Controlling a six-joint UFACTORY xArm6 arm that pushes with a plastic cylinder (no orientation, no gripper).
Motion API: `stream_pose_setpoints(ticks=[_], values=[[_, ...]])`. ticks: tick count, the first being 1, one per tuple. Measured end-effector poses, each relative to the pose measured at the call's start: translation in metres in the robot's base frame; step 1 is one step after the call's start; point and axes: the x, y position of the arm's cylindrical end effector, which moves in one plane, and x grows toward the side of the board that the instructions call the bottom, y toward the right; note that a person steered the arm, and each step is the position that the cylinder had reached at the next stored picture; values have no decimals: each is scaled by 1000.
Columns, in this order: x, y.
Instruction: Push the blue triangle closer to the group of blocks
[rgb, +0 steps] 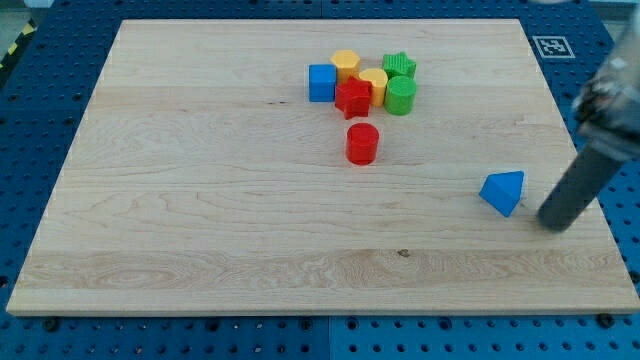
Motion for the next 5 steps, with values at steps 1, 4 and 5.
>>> stream_pose_setpoints(ticks=[1,4,5], values=[[-56,24],[24,-146],[-55,-103]])
